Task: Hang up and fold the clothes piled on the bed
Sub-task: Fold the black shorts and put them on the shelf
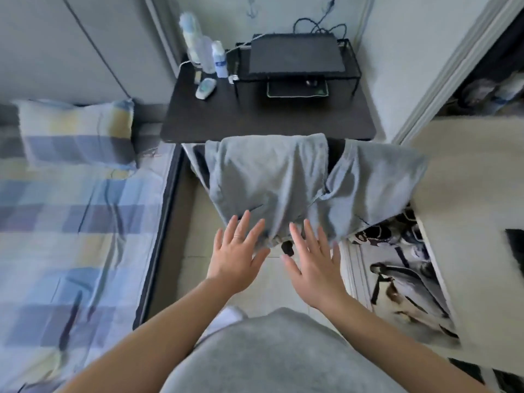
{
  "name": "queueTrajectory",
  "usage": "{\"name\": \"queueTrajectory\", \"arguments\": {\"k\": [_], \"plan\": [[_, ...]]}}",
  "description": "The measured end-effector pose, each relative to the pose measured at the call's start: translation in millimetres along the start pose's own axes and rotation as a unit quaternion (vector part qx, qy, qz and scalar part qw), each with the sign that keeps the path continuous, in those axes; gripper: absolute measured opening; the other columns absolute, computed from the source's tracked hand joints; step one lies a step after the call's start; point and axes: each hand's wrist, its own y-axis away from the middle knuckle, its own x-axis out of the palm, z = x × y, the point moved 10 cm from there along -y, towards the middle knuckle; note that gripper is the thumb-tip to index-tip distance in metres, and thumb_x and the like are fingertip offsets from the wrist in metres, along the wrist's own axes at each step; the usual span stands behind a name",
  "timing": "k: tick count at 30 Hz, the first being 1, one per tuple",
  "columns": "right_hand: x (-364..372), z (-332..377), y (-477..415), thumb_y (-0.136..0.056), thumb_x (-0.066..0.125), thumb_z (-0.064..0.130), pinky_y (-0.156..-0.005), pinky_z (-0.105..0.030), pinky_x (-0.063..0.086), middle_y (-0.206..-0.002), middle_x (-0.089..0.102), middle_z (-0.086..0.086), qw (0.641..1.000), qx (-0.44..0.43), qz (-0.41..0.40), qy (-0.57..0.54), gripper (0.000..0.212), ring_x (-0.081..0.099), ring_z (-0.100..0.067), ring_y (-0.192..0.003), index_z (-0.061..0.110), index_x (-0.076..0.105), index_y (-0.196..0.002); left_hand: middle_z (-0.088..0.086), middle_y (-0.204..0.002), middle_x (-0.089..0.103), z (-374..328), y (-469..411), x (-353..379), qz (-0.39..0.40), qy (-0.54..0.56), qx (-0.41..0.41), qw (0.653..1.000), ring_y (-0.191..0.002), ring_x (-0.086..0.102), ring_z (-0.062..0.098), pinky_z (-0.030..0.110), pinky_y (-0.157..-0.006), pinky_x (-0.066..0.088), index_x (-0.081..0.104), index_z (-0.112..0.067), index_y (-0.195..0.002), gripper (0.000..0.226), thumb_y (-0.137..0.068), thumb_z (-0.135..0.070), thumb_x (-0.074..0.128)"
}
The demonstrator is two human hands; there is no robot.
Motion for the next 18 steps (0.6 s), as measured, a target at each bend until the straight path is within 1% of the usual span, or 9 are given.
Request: {"name": "queueTrajectory", "arguments": {"k": [3, 6, 8, 10, 14, 16, 18], "plan": [[27, 71, -13, -0.097, 0.019, 0.066, -0.121, -0.053, -0.007, -0.168, -0.014, 0.007, 0.996, -0.074, 0.035, 0.02, 0.068, -0.015, -0.022, -0.154, 0.045, -0.007, -0.156, -0.007, -0.169, -0.008, 72, 43, -13, -0.026, 0.025, -0.089, 0.995, -0.155, -0.009, 0.022, 0.05, -0.123, -0.001, 0.002, -0.047, -0.157, 0.066, -0.096, -0.069, 0.013], [57, 149, -15, -0.1, 0.026, 0.063, -0.121, -0.056, -0.001, -0.169, -0.01, 0.005, 0.986, -0.146, 0.05, 0.057, 0.068, -0.009, -0.025, -0.155, 0.042, -0.003, -0.158, -0.006, -0.169, -0.004, 142, 93, -24, -0.063, 0.049, -0.165, 0.983, -0.155, -0.006, 0.023, 0.052, -0.123, 0.001, 0.006, -0.046, -0.157, 0.066, -0.097, -0.069, 0.02], [80, 200, -10, -0.1, 0.027, 0.062, -0.12, -0.058, 0.001, -0.169, -0.008, 0.003, 0.976, -0.191, 0.064, 0.078, 0.068, -0.007, -0.026, -0.155, 0.041, -0.003, -0.158, -0.007, -0.169, -0.003, 185, 130, -29, -0.078, 0.061, -0.208, 0.973, -0.156, -0.006, 0.023, 0.052, -0.123, 0.001, 0.006, -0.047, -0.157, 0.067, -0.095, -0.07, 0.019], [108, 248, 0, -0.1, 0.026, 0.062, -0.12, -0.058, 0.0, -0.169, -0.009, 0.003, 0.966, -0.228, 0.084, 0.092, 0.068, -0.009, -0.026, -0.155, 0.042, -0.004, -0.158, -0.008, -0.169, -0.005, 228, 172, -29, -0.088, 0.069, -0.247, 0.962, -0.155, -0.009, 0.022, 0.051, -0.123, -0.002, 0.004, -0.048, -0.156, 0.068, -0.093, -0.072, 0.012], [171, 349, 24, -0.1, 0.022, 0.063, -0.12, -0.059, -0.003, -0.168, -0.016, 0.006, 0.94, -0.298, 0.112, 0.12, 0.068, -0.014, -0.024, -0.154, 0.043, -0.01, -0.156, -0.009, -0.168, -0.008, 317, 265, -30, -0.12, 0.079, -0.321, 0.936, -0.155, -0.012, 0.021, 0.051, -0.123, -0.004, 0.003, -0.047, -0.157, 0.07, -0.092, -0.073, 0.007], [203, 402, 37, -0.1, 0.022, 0.063, -0.12, -0.059, -0.003, -0.168, -0.017, 0.006, 0.929, -0.326, 0.122, 0.128, 0.068, -0.014, -0.023, -0.154, 0.041, -0.009, -0.157, -0.01, -0.168, -0.011, 361, 313, -30, -0.13, 0.075, -0.358, 0.921, -0.155, -0.012, 0.021, 0.051, -0.122, -0.004, -0.001, -0.048, -0.157, 0.067, -0.095, -0.072, 0.011], [236, 449, 55, -0.101, 0.025, 0.061, -0.121, -0.057, -0.003, -0.168, -0.016, 0.006, 0.917, -0.349, 0.137, 0.139, 0.068, -0.014, -0.023, -0.154, 0.04, -0.006, -0.159, -0.011, -0.168, -0.01, 400, 363, -26, -0.141, 0.076, -0.402, 0.902, -0.155, -0.011, 0.021, 0.051, -0.122, -0.002, -0.002, -0.049, -0.156, 0.065, -0.097, -0.07, 0.017]]}}
